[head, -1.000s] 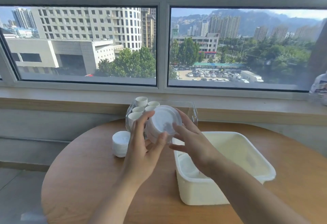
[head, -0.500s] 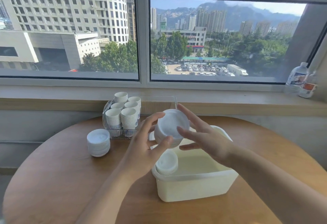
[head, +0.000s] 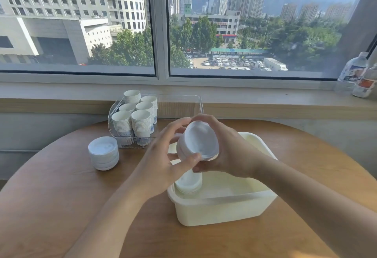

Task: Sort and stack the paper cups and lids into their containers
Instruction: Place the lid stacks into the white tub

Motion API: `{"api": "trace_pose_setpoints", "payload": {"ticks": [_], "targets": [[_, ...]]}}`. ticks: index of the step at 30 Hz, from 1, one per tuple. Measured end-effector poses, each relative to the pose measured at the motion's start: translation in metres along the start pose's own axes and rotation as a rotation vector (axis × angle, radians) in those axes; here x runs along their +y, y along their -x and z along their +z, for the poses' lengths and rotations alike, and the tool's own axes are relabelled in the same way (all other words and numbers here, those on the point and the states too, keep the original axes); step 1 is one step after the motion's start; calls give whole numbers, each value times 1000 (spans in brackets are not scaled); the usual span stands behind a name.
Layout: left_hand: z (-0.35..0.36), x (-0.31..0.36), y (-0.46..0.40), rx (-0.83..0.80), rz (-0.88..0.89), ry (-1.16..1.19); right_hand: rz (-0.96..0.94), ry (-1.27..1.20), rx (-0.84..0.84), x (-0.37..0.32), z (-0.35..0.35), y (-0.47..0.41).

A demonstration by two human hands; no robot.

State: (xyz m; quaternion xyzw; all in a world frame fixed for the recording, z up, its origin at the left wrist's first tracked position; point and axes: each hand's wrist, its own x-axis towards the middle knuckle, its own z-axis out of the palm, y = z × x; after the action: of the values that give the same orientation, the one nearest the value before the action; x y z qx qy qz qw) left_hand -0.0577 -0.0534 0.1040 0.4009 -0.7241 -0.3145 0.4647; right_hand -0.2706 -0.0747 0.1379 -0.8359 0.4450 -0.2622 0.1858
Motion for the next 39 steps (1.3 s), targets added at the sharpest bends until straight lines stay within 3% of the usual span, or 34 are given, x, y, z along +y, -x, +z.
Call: {"api": "trace_pose_setpoints", "payload": {"ticks": [9, 21, 33, 39], "targets": [[2, -19, -3, -59, -32, -60, -39, -9, 26, 24, 13, -3], [1, -45, -4, -81, 110, -530, 139, 151, -154, 73, 7, 7], [3, -52, 4, -125, 8, -513, 296, 329, -424, 96, 36, 0], [4, -51, 1, -205, 24, -546, 365, 284, -488, 99, 41, 0]]}}
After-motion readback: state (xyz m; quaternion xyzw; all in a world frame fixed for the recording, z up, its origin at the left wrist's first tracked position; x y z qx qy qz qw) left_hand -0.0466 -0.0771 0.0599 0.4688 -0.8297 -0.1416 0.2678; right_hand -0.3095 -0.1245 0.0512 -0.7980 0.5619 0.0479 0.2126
